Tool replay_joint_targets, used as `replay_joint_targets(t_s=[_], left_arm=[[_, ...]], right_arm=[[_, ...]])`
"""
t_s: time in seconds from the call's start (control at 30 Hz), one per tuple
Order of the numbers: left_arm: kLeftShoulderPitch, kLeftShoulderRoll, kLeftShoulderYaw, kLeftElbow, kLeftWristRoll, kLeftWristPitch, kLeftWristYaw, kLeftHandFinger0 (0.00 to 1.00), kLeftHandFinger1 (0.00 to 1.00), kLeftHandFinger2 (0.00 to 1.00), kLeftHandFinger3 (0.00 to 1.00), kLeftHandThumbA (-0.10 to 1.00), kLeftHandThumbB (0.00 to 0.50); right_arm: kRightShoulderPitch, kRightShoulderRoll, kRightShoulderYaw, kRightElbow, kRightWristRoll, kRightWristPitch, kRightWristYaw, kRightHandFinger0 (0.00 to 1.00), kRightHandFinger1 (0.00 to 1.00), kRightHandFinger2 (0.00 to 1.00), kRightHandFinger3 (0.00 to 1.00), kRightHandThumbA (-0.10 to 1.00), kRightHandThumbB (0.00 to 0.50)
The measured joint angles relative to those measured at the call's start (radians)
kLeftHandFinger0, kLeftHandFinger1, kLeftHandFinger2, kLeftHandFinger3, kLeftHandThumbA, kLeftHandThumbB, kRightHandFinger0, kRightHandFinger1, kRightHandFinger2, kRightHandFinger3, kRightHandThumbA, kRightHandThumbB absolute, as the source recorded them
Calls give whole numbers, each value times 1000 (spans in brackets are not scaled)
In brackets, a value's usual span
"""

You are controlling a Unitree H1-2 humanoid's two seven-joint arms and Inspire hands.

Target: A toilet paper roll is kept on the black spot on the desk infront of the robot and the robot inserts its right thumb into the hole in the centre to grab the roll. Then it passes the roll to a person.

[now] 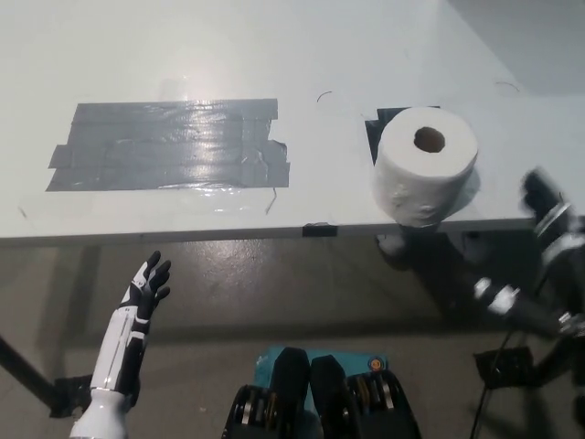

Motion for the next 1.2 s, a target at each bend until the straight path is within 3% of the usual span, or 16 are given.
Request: replay_joint_targets(t_s=[0.1,0.2,0.27,0.37,0.5,0.6,0.67,0.77,0.83,1.03,1.07,1.2], left_arm=[[-1,0,0,1,0,1,0,1000,1000,1000,1000,1000,80],[1,-2,0,1,0,3,0,1000,1000,1000,1000,1000,59],[1,-3,0,1,0,4,0,1000,1000,1000,1000,1000,50],[0,-3,0,4,0,4,0,1000,1000,1000,1000,1000,45],[0,-4,0,6,0,4,0,1000,1000,1000,1000,1000,27],[0,-4,-1,11,0,4,0,1000,1000,1000,1000,1000,40],[1,-4,-2,15,0,4,0,1000,1000,1000,1000,1000,40],[1,-5,-4,21,0,4,0,1000,1000,1000,1000,1000,57],[1,-5,-6,26,0,4,0,1000,1000,1000,1000,1000,67],[0,-5,-15,33,1,4,-1,1000,1000,1000,1000,993,77],[0,-6,-18,33,1,4,-1,1000,1000,1000,1000,995,93],[0,-6,-31,33,3,4,-1,1000,1000,1000,1000,1000,75]], right_arm=[[-92,-82,-34,-32,1,66,4,1000,1000,1000,1000,1000,350],[-179,-165,-37,-24,-5,133,17,1000,1000,1000,1000,1000,338],[-243,-212,-30,-1,-10,176,31,1000,1000,1000,1000,1000,356],[-358,-272,-2,66,-14,238,60,1000,1000,1000,1000,1000,315],[-521,-322,67,205,-15,303,117,1000,1000,1000,1000,947,330],[-644,-336,141,361,-21,340,171,1000,1000,1000,1000,920,387],[-715,-339,194,461,-28,361,211,1000,1000,1000,1000,964,352],[-797,-339,268,590,-37,381,268,1000,1000,1000,1000,991,373],[-860,-336,336,704,-49,390,315,1000,1000,1000,1000,950,361],[-1015,-313,491,996,-84,415,436,1000,1000,1000,1000,895,389],[-1041,-306,520,1053,-93,420,456,1000,1000,1000,1000,928,399],[-1138,-283,612,1224,-123,425,527,1000,1000,1000,1000,1000,379]])
